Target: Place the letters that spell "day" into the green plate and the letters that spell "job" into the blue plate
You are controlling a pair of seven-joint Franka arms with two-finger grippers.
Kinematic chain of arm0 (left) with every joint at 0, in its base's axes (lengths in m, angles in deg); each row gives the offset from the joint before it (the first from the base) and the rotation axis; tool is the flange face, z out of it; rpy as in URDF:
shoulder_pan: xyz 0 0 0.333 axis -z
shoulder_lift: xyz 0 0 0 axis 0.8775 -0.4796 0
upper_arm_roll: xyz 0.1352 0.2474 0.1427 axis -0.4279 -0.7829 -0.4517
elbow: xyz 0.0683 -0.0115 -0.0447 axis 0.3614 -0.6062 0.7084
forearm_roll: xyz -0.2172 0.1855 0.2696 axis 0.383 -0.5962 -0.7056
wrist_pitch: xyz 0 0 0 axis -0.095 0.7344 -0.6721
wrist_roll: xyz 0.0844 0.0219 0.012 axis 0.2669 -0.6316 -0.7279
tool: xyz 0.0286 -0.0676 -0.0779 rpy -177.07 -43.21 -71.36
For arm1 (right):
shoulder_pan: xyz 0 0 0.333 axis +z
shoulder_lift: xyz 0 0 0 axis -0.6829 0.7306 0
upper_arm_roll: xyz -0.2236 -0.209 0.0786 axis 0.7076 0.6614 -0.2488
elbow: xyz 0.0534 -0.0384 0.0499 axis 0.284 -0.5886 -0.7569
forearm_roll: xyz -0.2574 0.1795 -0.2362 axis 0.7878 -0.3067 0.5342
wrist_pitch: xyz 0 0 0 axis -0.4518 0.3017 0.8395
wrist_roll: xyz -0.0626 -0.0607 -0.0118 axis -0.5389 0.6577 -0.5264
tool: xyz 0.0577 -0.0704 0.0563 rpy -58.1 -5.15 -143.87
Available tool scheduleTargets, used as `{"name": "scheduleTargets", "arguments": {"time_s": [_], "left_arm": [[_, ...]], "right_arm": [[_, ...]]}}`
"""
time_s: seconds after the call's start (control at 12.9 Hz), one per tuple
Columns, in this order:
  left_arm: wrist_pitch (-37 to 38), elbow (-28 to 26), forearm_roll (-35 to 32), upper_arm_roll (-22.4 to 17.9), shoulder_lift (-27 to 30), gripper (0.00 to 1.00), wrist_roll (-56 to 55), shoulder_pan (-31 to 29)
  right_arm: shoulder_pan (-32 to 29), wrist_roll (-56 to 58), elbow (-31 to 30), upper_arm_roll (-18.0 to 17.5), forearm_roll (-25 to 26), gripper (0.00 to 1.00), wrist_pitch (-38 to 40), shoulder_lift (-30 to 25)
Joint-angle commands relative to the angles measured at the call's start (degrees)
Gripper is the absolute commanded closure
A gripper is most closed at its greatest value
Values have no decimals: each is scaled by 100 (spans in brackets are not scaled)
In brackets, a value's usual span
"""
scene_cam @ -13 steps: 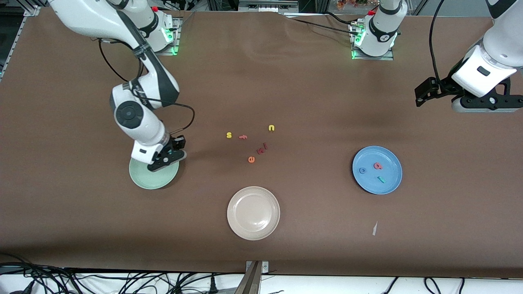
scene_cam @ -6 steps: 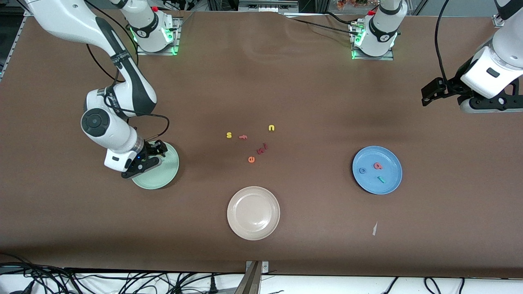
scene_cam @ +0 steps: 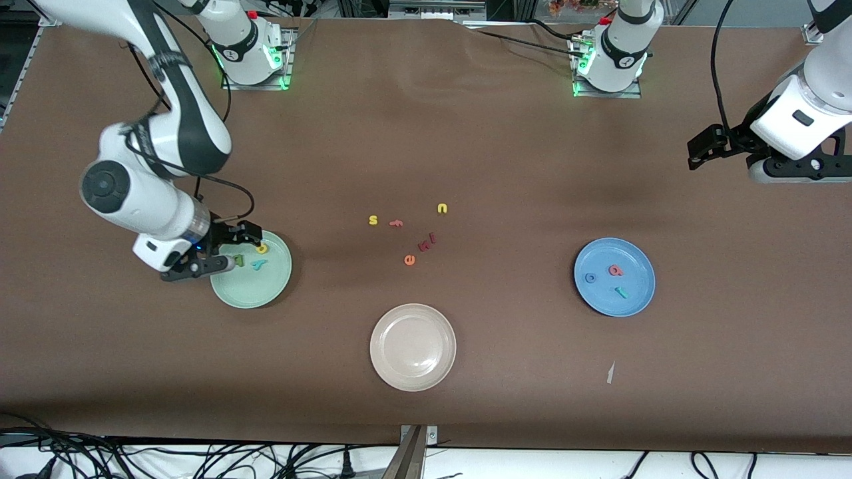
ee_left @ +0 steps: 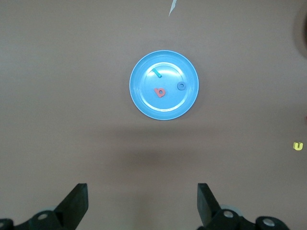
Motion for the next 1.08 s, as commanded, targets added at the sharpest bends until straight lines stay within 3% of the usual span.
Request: {"name": "scheduleTargets", "arguments": {"time_s": [0.0, 0.23, 1.01], "left_arm": [[173, 184, 156, 23, -66, 0, 165, -67], [182, 184, 156, 23, -66, 0, 174, -67], [217, 184, 147, 22, -66, 0, 183, -67]], "right_arm": [[-42, -438, 294, -42, -157, 0, 1053, -716], [-42, -501, 391, -7, -79, 0, 1504, -1131], [-51, -474, 1102, 28, -52, 0, 1644, -552]]}}
